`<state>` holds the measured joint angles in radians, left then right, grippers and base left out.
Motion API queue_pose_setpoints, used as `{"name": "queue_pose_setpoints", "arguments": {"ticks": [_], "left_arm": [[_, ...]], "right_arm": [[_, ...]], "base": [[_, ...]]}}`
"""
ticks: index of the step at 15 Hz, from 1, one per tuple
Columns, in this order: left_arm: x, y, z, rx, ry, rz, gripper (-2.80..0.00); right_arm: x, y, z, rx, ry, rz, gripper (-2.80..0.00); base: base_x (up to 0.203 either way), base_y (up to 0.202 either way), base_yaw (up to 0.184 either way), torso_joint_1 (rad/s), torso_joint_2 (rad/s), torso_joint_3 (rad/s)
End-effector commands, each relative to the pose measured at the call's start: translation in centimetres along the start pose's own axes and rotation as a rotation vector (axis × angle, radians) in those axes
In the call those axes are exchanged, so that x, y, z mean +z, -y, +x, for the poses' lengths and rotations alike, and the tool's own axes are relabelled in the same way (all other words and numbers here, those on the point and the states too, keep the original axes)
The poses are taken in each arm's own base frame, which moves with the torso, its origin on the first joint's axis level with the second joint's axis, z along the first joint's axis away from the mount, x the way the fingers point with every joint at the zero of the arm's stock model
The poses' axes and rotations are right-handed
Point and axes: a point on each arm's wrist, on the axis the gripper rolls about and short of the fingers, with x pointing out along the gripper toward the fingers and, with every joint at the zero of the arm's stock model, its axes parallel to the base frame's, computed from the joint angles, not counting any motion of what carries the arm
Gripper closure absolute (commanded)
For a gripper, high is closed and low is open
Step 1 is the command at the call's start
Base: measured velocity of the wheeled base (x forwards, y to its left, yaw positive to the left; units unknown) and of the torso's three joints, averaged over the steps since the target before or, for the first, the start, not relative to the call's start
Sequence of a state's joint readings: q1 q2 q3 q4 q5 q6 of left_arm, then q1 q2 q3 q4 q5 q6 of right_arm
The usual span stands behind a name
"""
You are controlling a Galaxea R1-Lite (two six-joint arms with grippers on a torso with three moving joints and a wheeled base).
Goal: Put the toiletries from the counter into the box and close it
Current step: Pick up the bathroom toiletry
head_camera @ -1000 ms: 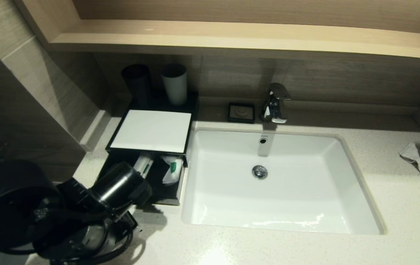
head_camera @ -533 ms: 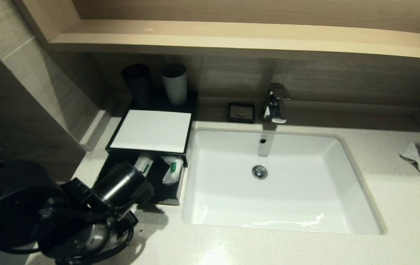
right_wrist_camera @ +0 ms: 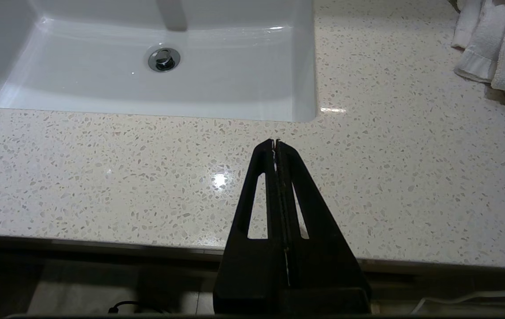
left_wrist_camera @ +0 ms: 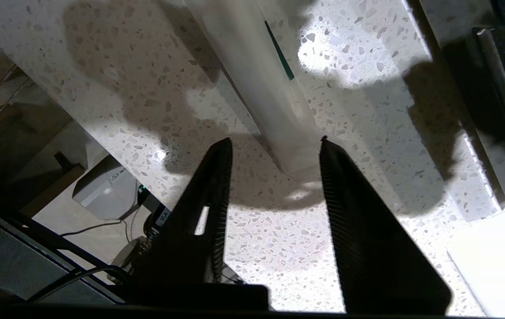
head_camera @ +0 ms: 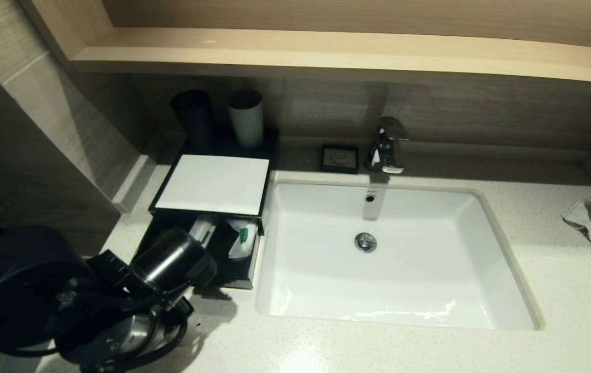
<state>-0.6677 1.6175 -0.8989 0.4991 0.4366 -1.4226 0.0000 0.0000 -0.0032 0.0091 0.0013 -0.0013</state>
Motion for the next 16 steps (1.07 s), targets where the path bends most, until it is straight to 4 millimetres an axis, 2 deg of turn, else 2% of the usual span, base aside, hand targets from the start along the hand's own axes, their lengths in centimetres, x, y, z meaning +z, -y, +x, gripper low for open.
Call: {"name": "queue_pose_setpoints", "arguments": {"ticks": [1, 9, 16], "left_arm": [[0.1, -0.1, -0.1, -0.001, 0.002, -0.011, -2.8], [0.8, -0.4, 0.9, 0.038, 0.007, -0.065, -2.8], [0.6, -0.3, 1.5, 0.036, 0.011, -0.07, -2.8]], "right_arm": [[0.0, 0.0, 0.0, -0.001, 0.0, 0.0, 0.0], [0.0, 0.0, 0.0, 0.0, 0.0, 0.0, 0.0], [0.0, 0.0, 0.0, 0.0, 0.0, 0.0, 0.0]], "base": [[0.0, 0.0, 0.0, 0.0, 0.0, 0.0], [0.0, 0.0, 0.0, 0.0, 0.0, 0.0], [0.0, 0.0, 0.0, 0.0, 0.0, 0.0]]}}
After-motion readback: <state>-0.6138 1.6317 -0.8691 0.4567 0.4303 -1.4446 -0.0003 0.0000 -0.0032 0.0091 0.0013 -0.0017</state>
